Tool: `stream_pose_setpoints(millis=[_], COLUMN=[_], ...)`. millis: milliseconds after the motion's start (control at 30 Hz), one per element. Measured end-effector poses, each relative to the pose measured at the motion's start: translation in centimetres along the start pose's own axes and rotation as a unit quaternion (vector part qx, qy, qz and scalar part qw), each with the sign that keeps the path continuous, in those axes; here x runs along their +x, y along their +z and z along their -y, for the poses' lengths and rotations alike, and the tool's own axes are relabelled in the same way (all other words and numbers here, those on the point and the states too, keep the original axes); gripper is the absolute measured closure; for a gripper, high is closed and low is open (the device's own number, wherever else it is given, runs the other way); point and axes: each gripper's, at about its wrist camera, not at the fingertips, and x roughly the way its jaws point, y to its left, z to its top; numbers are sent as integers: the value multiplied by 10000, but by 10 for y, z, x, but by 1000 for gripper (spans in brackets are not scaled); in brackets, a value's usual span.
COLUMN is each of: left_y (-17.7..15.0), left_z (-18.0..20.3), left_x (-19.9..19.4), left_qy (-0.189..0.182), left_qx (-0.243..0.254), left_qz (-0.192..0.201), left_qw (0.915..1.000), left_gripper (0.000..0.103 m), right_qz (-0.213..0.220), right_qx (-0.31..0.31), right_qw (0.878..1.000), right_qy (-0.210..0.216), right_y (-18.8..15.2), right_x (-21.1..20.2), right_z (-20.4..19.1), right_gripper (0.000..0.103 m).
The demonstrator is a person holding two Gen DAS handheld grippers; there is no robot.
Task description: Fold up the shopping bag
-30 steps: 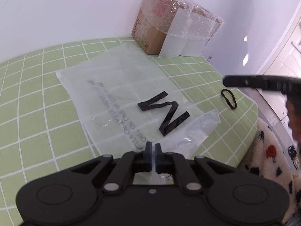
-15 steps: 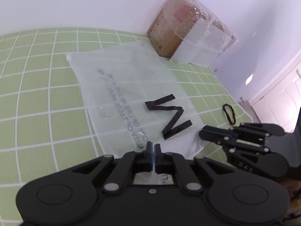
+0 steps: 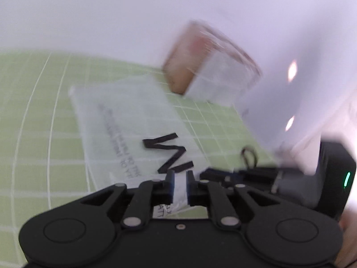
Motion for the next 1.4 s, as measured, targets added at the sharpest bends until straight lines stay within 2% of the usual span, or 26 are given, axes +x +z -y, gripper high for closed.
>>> stream_pose_setpoints(millis=[33,100,167,300,400,500,533,567,600,700,833,967,1067,1300,1400], left_y=[-1,-3,-7,-11,-10,-8,-7,-6,-6,-5,-7,-6,-3,-5,-5], left_z=[-1,-19,-34,-45,-49,-49,-48,-49,-51,-62,-69,-69,-68,-75,-73], left_x=[4,12,13,15,17,19,20,20,21,22,22,21,23,25,25], left_qy=[79,34,-39,-139,-181,-216,-224,-253,-301,-502,-646,-647,-617,-751,-724], left_qx=[-80,-741,-1170,-1454,-1611,-1472,-1430,-1409,-1463,-1773,-2022,-2049,-2039,-2241,-2196], left_qz=[-22,-46,-38,-41,-82,-148,-162,-193,-229,-326,-377,-424,-484,-538,-543], left_qw=[9999,9972,9931,9893,9867,9888,9893,9895,9885,9823,9765,9757,9758,9702,9714], left_gripper=[93,93,95,101,101,101,101,101,101,101,101,101,101,101,101], right_qz=[0,6,-6,10,127,442,487,416,285,65,115,218,341,528,615], right_qx=[1,3,10,174,492,794,721,587,344,-530,-1676,-2139,-2632,-4061,-4489], right_qw=[10000,10000,10000,9998,9984,9950,9952,9968,9989,9976,9820,9724,9592,9049,8870], right_qy=[10,25,31,98,232,418,450,359,140,-447,-866,-901,-971,-1161,-893], right_y=[0,0,0,0,-4,-14,-17,-19,-21,-26,-36,-33,-34,-46,-49], right_x=[0,0,0,-1,-3,-19,-25,-29,-31,-34,-30,-25,-20,-15,-18], right_z=[0,1,2,6,12,19,19,17,13,-2,-21,-26,-32,-49,-52], right_gripper=[98,98,97,97,96,84,78,67,63,63,63,63,63,63,63])
